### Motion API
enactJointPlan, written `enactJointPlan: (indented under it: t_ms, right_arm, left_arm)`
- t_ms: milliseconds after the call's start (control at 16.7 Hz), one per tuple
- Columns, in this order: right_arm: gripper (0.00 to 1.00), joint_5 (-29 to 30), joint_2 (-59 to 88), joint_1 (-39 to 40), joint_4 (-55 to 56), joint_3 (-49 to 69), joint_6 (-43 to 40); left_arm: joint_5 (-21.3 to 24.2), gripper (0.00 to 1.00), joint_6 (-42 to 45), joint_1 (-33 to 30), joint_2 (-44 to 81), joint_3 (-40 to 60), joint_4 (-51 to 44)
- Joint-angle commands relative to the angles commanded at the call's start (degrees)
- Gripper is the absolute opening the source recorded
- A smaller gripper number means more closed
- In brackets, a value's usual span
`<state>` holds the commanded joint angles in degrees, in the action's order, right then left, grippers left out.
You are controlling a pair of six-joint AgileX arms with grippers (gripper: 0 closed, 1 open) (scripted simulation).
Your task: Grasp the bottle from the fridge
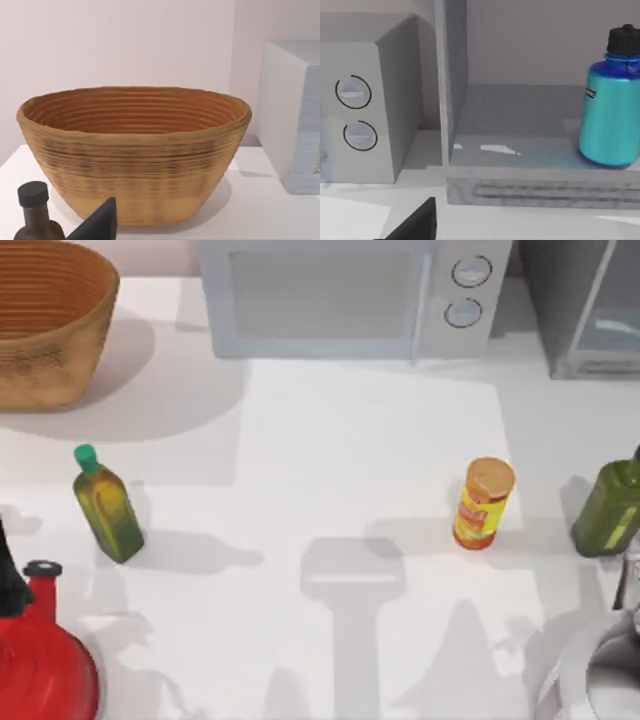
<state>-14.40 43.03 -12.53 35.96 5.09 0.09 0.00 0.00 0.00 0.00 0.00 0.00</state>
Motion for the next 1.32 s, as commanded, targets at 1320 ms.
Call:
enactJointPlan:
  t_ms: [1320]
  right_arm:
    - [1.00, -14.92, 59.68, -17.75, 56.53, 5.39, 0.93]
  left_arm:
    - [0.00, 1.00, 0.00, 0.00, 0.00, 0.00, 0.00]
